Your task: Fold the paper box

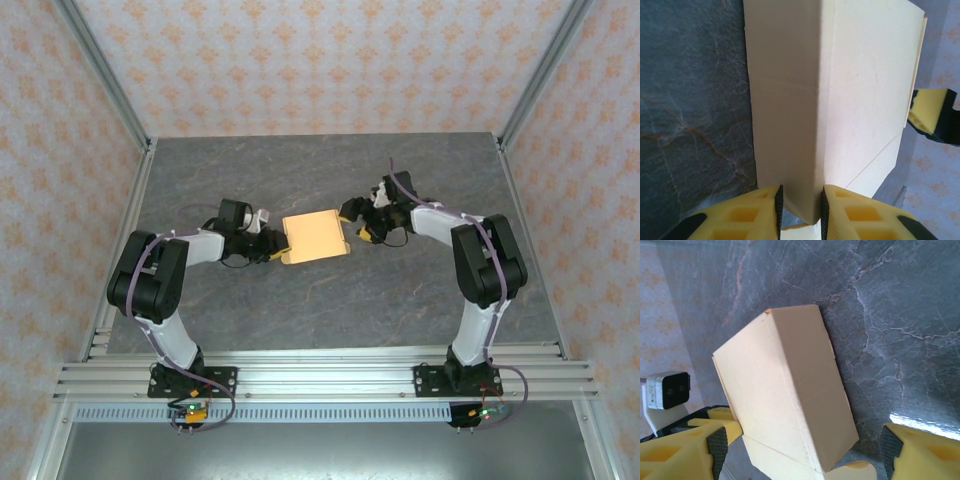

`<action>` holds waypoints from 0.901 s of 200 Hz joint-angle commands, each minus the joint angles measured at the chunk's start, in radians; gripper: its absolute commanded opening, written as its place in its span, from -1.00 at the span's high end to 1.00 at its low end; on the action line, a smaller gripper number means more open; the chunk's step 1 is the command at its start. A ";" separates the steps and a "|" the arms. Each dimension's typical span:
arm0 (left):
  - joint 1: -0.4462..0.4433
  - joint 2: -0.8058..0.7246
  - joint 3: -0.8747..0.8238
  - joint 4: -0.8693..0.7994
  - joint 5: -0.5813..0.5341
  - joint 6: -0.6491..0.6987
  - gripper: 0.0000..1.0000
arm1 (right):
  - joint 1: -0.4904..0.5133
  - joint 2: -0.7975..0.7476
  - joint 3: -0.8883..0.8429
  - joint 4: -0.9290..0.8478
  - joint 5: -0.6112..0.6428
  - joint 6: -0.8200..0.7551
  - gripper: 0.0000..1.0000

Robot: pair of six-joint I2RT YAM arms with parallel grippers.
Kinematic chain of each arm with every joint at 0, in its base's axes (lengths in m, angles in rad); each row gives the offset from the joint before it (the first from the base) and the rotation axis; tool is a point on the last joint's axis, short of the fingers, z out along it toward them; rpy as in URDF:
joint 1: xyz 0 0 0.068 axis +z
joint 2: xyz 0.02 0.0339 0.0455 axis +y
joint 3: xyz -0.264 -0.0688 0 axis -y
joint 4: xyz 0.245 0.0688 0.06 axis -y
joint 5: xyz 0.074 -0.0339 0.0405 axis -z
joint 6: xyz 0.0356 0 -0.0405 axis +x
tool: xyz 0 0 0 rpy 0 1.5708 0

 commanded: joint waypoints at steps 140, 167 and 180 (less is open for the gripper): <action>0.063 0.027 -0.078 -0.062 -0.123 0.019 0.58 | 0.045 0.161 0.082 0.149 -0.213 0.069 -0.62; 0.065 0.033 -0.071 -0.069 -0.123 0.028 0.57 | 0.072 0.193 0.094 0.247 -0.232 0.139 -0.52; 0.064 0.032 -0.067 -0.067 -0.115 0.023 0.56 | 0.078 0.195 0.090 0.294 -0.228 0.175 -0.40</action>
